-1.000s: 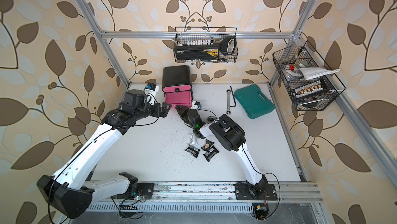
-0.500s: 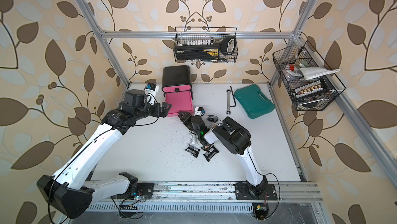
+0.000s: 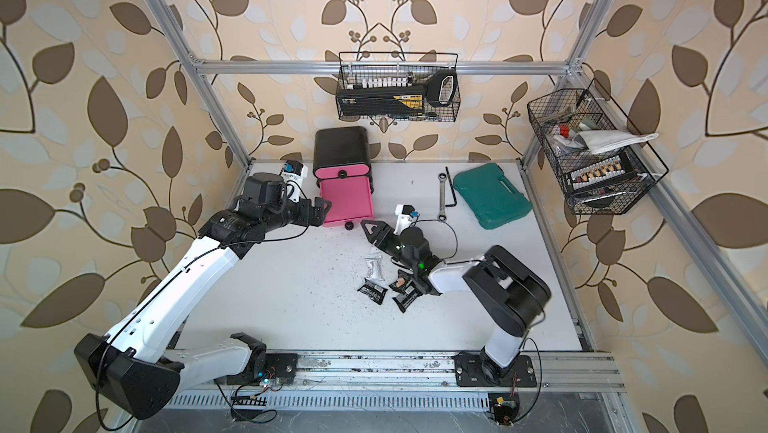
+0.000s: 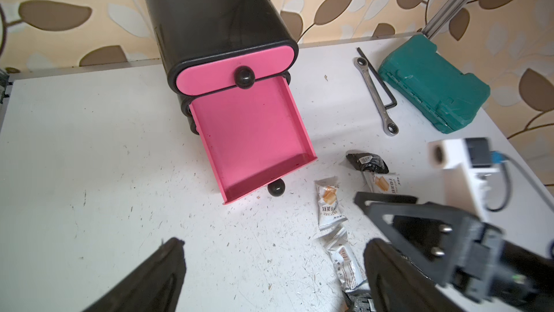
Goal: Place the cookies into the drawer by color
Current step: Open the drawer in the storage box, then pick up the cookie at the center of the board.
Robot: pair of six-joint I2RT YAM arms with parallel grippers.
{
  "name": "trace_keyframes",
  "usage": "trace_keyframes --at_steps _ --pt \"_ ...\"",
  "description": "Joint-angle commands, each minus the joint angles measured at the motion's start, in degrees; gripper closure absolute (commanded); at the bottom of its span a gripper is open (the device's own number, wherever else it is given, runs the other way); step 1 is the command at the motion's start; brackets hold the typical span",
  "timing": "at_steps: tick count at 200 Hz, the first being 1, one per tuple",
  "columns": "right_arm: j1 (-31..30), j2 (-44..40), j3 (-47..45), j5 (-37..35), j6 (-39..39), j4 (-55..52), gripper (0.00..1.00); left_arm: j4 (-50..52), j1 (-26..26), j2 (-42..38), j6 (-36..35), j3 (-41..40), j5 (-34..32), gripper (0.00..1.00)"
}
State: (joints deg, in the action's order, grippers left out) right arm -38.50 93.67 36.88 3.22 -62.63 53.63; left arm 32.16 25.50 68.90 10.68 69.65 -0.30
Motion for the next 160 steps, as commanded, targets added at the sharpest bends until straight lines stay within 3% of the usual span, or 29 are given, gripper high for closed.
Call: trace_keyframes --at_steps 1,27,62,76,93,114,160 --pt "5.5 -10.0 -2.9 5.2 14.7 -15.4 0.35 2.3 6.4 2.3 4.6 2.3 -3.8 0.05" --pt "13.6 -19.3 0.3 11.4 27.3 -37.2 0.32 0.8 14.8 5.7 13.6 -0.6 -8.4 0.12" --pt "19.8 -25.9 3.0 6.8 38.9 -52.7 0.31 0.6 24.1 17.9 23.5 -0.8 -20.4 0.35" --pt "20.8 -28.6 1.2 3.9 41.4 -52.8 0.29 0.9 25.7 23.0 26.8 0.0 -22.4 0.39" --pt "21.1 -31.1 -1.6 1.8 42.7 -50.7 0.27 -0.4 25.9 28.7 28.3 0.7 -19.4 0.39" --pt "21.2 -31.8 -5.1 4.4 41.6 -43.8 0.26 -3.0 25.9 34.2 28.7 1.4 -15.5 0.40" --pt "21.2 -28.8 -10.3 6.7 37.5 -35.1 0.26 -6.2 26.1 39.5 33.1 0.4 -13.9 0.42"
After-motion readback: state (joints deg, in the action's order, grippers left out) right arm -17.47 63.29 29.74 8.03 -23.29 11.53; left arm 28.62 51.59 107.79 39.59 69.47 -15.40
